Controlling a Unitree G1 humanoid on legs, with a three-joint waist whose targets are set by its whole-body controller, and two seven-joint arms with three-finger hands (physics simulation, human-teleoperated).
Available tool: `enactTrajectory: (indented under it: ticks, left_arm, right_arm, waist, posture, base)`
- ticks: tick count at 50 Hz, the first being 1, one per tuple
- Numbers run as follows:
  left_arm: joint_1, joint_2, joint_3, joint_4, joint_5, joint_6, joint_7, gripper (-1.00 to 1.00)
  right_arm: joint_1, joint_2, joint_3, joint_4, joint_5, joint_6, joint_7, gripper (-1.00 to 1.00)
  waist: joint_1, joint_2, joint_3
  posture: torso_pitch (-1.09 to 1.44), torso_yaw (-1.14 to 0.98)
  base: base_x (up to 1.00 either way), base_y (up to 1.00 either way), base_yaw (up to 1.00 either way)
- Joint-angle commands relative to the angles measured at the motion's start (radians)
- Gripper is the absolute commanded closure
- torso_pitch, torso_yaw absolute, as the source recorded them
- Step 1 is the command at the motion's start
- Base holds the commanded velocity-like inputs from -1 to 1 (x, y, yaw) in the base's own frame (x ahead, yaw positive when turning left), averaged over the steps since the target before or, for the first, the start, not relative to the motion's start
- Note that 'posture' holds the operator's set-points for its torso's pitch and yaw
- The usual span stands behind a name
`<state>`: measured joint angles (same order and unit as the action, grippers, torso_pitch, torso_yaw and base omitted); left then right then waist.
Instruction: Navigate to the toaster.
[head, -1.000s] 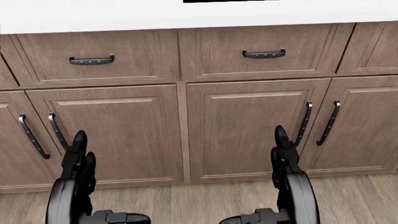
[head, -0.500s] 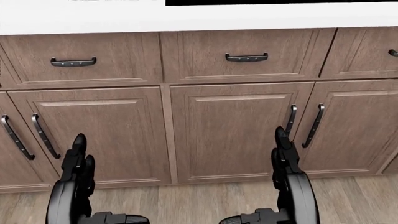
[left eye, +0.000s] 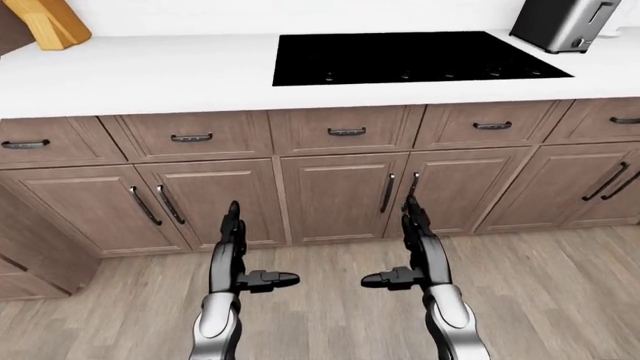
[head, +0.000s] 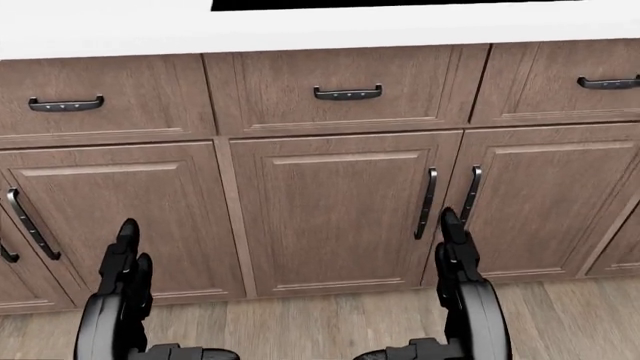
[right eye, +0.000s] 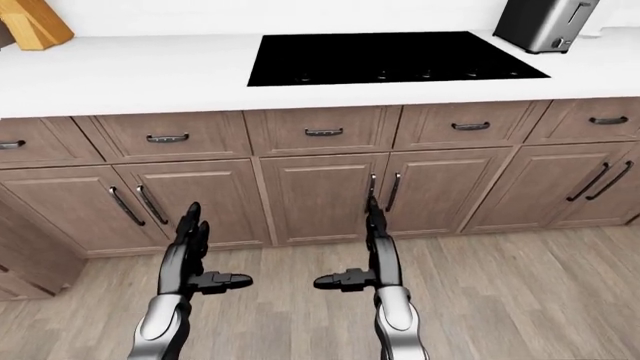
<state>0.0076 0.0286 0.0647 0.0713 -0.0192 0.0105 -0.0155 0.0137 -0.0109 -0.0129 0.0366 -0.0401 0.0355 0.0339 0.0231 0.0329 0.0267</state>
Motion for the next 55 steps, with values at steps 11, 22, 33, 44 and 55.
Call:
enactTrajectory:
  ticks: [11, 22, 33, 44, 55]
  left_arm:
    - [-0.027, -0.003, -0.009, -0.033, 0.001, -0.041, -0.004, -1.0]
    - [-0.027, -0.002, -0.01, -0.027, 0.004, -0.044, -0.003, -1.0]
    - [-0.022, -0.002, -0.011, -0.038, 0.007, -0.039, -0.002, -1.0]
    - [-0.028, -0.002, -0.01, -0.027, 0.008, -0.045, -0.002, -1.0]
    - [-0.023, -0.002, -0.011, -0.035, 0.01, -0.04, -0.001, -1.0]
  right_arm:
    - [-0.019, -0.007, -0.011, -0.044, 0.001, -0.033, -0.007, -1.0]
    - [-0.02, -0.008, -0.011, -0.035, 0.001, -0.041, -0.006, -1.0]
    - [-0.017, -0.006, -0.01, -0.049, -0.001, -0.029, -0.008, -1.0]
    - [-0.019, -0.007, -0.01, -0.048, -0.001, -0.029, -0.008, -1.0]
    - [-0.02, -0.007, -0.01, -0.04, -0.002, -0.037, -0.009, -1.0]
  waist:
    - [-0.019, -0.063, -0.017]
    - [-0.001, 0.025, -0.006]
    - [-0.006, -0.096, -0.023]
    - [-0.013, -0.015, 0.001]
    - [-0.005, 0.014, -0.016]
  posture:
    - [0.0, 0.0]
    - [0.0, 0.0]
    - [0.0, 0.0]
    - [0.0, 0.0]
    - [0.0, 0.0]
  base:
    - [0.0, -0.25, 0.0]
    - [0.0, -0.25, 0.0]
    - [0.0, -0.25, 0.0]
    - [0.0, -0.25, 0.0]
    - [0.0, -0.25, 0.0]
